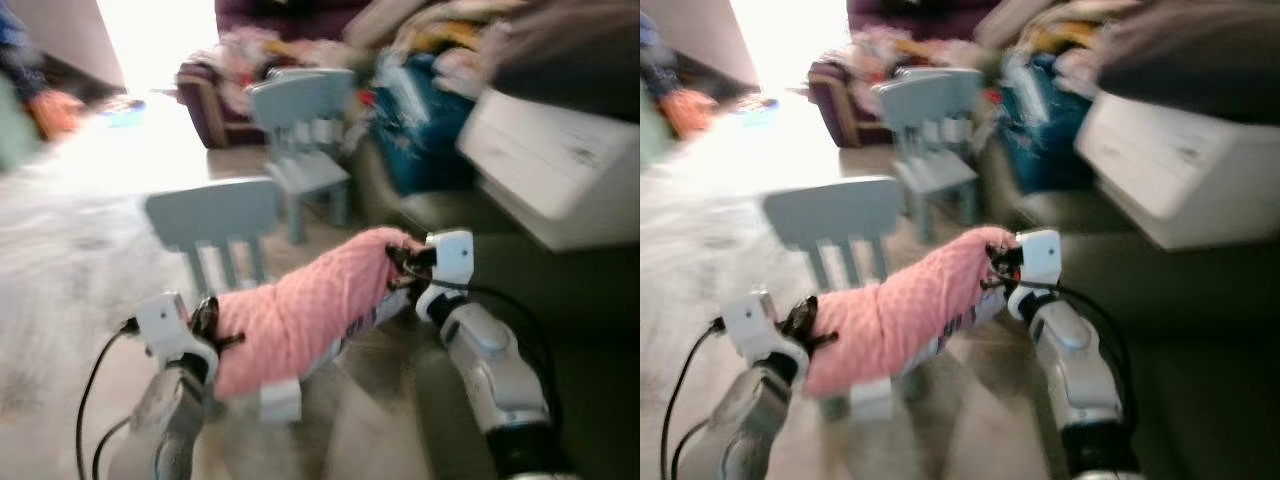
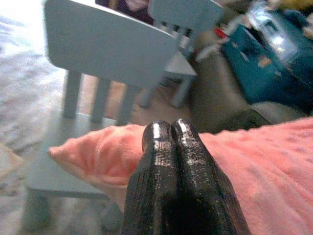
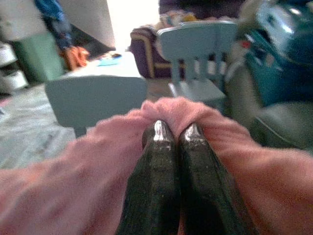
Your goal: Move the pillow to the sofa
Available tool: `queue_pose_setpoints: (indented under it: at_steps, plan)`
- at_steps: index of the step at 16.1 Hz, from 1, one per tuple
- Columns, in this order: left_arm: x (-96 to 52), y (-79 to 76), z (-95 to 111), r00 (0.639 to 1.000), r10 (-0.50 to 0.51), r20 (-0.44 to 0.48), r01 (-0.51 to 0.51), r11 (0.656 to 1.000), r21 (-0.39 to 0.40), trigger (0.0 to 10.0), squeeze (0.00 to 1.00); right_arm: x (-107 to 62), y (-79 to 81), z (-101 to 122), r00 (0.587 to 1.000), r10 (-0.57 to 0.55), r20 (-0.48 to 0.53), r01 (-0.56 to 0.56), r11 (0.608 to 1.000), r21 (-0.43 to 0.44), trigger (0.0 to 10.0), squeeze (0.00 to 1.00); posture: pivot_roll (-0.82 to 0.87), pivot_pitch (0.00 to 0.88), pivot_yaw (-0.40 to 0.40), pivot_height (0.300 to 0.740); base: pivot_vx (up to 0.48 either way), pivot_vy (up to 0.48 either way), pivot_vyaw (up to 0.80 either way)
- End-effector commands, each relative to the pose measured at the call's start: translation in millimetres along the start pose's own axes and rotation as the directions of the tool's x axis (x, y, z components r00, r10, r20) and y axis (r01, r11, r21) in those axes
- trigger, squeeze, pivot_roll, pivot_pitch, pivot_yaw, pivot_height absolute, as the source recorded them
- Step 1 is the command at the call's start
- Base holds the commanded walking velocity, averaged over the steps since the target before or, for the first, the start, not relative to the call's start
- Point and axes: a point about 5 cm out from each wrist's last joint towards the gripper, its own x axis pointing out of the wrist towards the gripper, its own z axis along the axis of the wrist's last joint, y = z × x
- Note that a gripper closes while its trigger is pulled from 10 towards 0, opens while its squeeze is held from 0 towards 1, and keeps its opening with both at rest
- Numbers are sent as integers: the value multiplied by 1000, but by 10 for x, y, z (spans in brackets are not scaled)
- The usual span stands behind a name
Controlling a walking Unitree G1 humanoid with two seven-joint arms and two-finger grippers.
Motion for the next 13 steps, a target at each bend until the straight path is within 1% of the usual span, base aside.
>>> queue_pose_setpoints:
  at_steps: [1, 5, 8, 13]
  plan:
    - [3, 13, 60, 1000, 8, 25, -8, 1000, -4, 10000, 0, 47, 41, 104, 999, 13, 40, -13, 1000, 0, 10000, 0, -199, 0, 29, 740, 0, 0, 0]
    - [0, 22, 62, 1000, 16, 25, -15, 1000, -14, 10000, 0, 55, 43, 105, 999, 17, 37, -17, 1000, -2, 10000, 0, -196, 0, 26, 740, 0, 0, 0]
    - [3, 14, 62, 1000, 9, 22, -8, 1000, -30, 10000, 0, 63, 37, 109, 999, 14, 36, -14, 1000, -3, 10000, 0, -198, 0, 27, 740, 0, 425, 0]
    - [23, 5, 82, 1000, -2, 24, 2, 1000, -17, 10000, 0, 61, 30, 103, 999, 8, 36, -8, 1000, -1, 10000, 0, -201, 0, 33, 740, 0, 480, 0]
